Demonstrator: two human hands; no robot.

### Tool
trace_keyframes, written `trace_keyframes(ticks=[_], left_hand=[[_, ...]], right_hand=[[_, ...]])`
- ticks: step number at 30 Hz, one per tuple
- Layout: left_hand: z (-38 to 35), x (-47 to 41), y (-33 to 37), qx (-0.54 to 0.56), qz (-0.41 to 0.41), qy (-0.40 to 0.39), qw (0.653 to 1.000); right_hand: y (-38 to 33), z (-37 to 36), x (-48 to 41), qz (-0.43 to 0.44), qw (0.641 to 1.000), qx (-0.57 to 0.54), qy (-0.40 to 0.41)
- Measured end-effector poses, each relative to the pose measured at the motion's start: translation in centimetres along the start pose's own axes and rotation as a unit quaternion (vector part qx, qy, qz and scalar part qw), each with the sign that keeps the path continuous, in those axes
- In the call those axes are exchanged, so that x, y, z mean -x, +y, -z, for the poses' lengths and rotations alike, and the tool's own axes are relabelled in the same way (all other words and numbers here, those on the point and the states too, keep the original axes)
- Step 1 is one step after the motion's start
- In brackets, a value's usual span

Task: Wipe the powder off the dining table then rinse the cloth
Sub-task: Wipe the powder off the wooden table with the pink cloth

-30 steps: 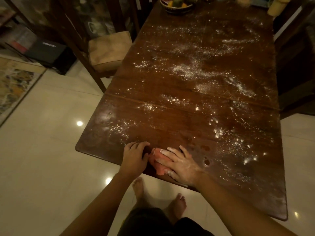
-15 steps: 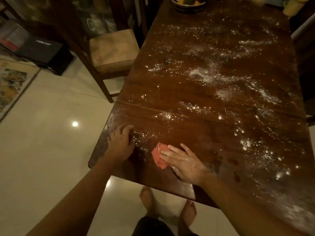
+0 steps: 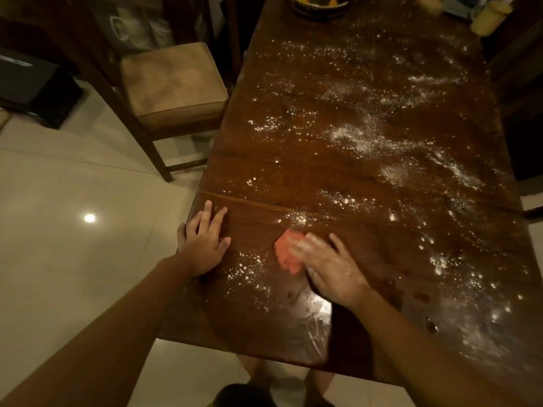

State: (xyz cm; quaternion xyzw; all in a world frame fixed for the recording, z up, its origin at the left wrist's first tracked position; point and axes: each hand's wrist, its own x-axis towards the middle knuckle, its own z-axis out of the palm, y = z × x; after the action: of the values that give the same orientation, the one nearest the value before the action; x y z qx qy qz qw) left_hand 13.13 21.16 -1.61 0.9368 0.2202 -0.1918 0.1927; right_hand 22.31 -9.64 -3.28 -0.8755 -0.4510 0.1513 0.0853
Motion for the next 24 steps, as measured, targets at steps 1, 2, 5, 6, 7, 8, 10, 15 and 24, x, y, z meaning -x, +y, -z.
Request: trace_keyframes(ticks=[1,2,5,6,7,8,10,15,24], left_hand=[[-0.1,0.0,-0.2,-0.001,-0.002,-0.006,1.000],[-0.2,-0.1,-0.3,0.000,-0.004,-0.010,1.000],[-0.3,-0.3,-0.5,0.004,-0.010,-0.020,1.000],[-0.3,-0.3,-0.5,0.010,-0.012,-0.026,1.000],[-0.2,-0.3,-0.5,0.014,-0.013,-0.033,0.999],[-0.1,-0.3,-0.5,0.016,-0.013,-0.038,0.999],[0.1,-0.2,-0.3,0.018,-0.007,-0.042,0.999],[0.3,-0.3,-0.3,0.016,-0.005,-0.067,0.998],[0.1,-0.5,-0.8,0.034,-0.018,-0.083,0.996]], right_hand=[[0.3,0.6,-0.8,-0.085,0.996,-0.022,0.030],[0.3,1.0,-1.9,-0.166,0.983,-0.050,0.061],[-1.9,1.2,-5.3,-0.216,0.969,-0.079,0.095],[-2.6,1.0,-5.9,-0.166,0.980,-0.076,0.073],[-2.8,0.8,-6.0,-0.105,0.991,-0.068,0.044],[-2.5,0.9,-6.0,-0.052,0.997,-0.056,0.020],[-0.9,1.4,-6.0,-0.016,0.999,-0.032,0.022],[-2.3,2.2,-10.1,-0.219,0.966,-0.080,0.112],[0.8,2.2,-11.4,-0.015,0.997,-0.058,0.045]])
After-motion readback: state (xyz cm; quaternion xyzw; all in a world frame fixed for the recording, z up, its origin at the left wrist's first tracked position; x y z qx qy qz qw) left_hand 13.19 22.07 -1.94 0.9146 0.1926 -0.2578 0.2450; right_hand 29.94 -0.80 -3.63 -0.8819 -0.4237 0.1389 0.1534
